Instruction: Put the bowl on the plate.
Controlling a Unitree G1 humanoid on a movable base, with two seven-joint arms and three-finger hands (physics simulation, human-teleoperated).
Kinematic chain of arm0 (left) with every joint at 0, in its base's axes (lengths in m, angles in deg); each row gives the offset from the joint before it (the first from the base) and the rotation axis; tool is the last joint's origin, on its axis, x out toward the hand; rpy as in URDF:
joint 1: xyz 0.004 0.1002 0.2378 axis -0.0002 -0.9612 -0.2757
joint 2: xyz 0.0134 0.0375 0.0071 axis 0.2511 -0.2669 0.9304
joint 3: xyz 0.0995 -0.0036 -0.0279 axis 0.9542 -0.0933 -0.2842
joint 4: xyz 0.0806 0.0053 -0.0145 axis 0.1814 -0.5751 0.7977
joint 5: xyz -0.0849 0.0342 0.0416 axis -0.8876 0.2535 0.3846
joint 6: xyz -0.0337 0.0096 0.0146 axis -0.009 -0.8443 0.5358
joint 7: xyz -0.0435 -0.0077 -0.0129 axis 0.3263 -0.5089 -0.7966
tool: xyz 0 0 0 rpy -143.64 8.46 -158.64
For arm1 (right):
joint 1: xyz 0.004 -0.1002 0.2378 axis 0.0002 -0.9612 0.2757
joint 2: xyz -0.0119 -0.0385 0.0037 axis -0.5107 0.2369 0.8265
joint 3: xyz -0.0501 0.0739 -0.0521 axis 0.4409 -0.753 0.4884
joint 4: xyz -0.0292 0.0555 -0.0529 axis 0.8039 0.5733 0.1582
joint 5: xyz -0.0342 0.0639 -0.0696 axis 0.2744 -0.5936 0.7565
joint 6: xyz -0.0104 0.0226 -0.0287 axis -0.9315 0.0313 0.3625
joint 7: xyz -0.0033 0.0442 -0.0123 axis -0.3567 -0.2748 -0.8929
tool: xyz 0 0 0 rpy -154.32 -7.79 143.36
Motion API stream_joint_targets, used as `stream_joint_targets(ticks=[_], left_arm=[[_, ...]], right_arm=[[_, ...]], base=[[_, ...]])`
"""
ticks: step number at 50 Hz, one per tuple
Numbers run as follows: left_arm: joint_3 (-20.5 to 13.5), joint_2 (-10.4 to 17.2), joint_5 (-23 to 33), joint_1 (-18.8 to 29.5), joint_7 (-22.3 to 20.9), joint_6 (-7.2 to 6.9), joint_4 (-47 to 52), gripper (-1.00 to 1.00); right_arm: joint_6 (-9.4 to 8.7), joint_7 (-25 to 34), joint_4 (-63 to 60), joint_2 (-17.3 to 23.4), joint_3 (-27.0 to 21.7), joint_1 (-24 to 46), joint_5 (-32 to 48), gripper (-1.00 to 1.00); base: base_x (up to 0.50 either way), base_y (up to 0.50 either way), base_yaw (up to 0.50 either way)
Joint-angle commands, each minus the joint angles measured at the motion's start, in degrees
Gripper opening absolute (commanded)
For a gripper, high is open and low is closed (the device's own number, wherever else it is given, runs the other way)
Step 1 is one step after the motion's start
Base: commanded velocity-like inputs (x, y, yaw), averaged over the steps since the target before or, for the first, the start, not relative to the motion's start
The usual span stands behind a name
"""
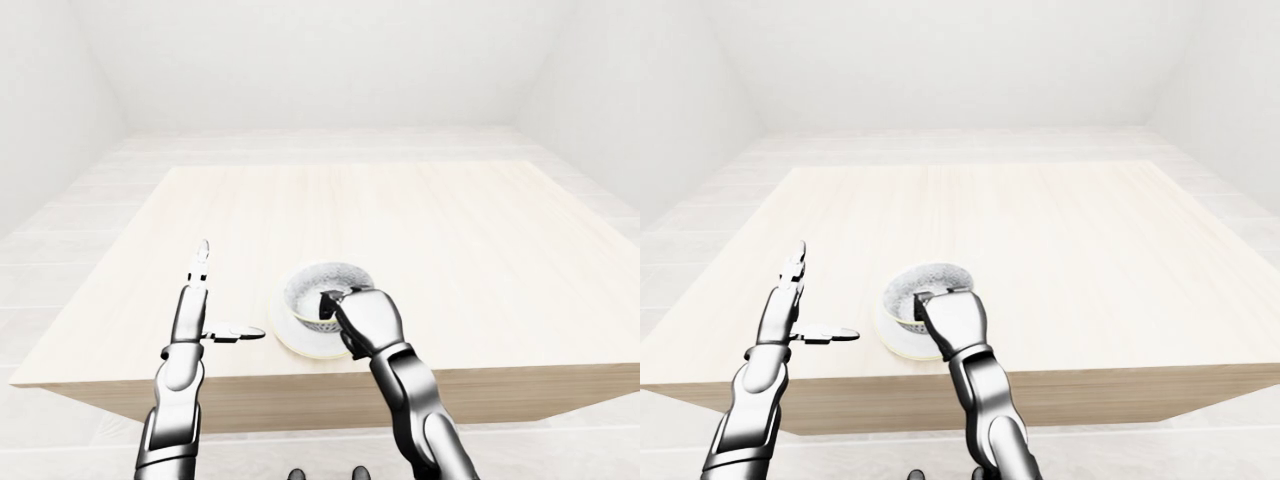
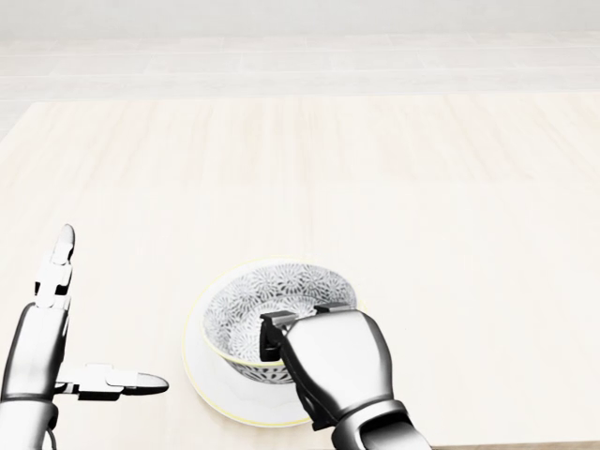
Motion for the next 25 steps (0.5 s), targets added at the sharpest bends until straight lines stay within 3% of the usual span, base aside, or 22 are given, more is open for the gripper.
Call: stream_joint_targets(ticks=[1,25], left_arm=[[-0.1,0.06,-0.07,0.0,0.03,0.0,-0.31,1.0],[0.04,0.32,0.05,0.7,0.56,0.0,-2.33,1.0]], right_arm=[[0.0,-0.88,0.27,-0.31,0.04,0.93,-0.49,-0.36],[0.0,1.22,7.31,-1.77,-5.58,9.74,-3.47,-0.44]], base=[[0.0,0.0,0.0],[0.0,0.0,0.0]])
